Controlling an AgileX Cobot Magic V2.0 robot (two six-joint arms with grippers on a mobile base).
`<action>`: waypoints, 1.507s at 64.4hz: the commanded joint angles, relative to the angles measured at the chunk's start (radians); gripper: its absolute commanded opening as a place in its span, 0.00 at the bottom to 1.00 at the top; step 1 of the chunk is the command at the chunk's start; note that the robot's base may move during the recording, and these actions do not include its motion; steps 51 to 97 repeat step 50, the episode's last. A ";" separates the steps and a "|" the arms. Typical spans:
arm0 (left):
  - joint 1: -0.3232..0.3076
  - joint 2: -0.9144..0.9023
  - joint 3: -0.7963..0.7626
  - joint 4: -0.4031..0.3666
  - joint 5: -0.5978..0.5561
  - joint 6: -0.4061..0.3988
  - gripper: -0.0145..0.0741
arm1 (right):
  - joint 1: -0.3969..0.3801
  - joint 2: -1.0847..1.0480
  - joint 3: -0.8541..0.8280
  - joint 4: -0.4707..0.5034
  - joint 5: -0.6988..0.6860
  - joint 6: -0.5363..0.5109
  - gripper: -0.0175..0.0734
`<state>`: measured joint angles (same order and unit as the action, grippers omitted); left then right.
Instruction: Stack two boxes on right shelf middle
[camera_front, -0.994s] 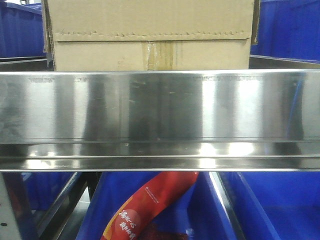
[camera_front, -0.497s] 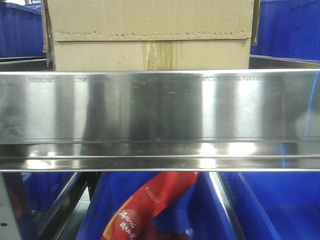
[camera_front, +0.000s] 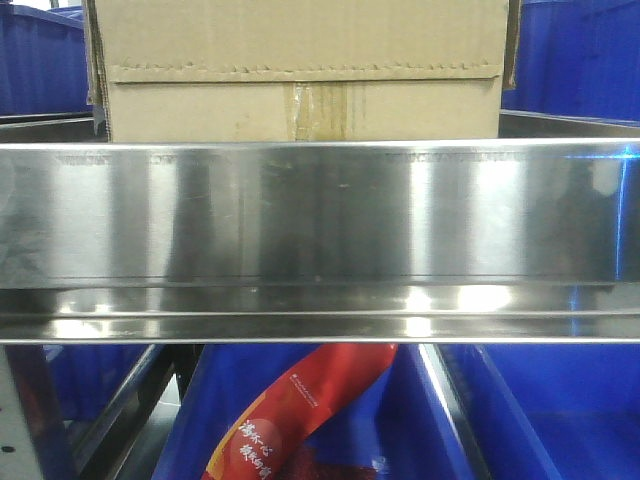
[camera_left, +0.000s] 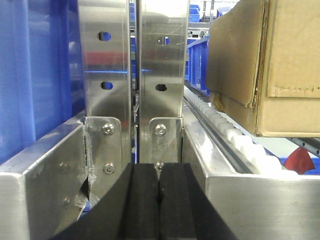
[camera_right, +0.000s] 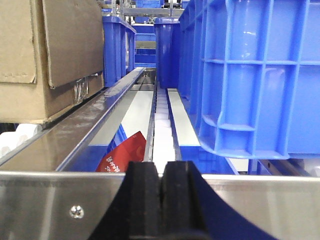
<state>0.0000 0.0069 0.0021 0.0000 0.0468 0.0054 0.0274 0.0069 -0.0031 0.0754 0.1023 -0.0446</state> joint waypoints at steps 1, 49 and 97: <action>0.001 -0.007 -0.002 0.000 -0.013 0.002 0.04 | -0.003 -0.007 0.003 -0.009 -0.006 0.003 0.02; 0.001 -0.007 -0.002 0.000 -0.013 0.002 0.04 | -0.003 -0.007 0.003 -0.009 -0.006 0.003 0.02; 0.001 -0.007 -0.002 0.000 -0.013 0.002 0.04 | -0.003 -0.007 0.003 -0.009 -0.006 0.003 0.02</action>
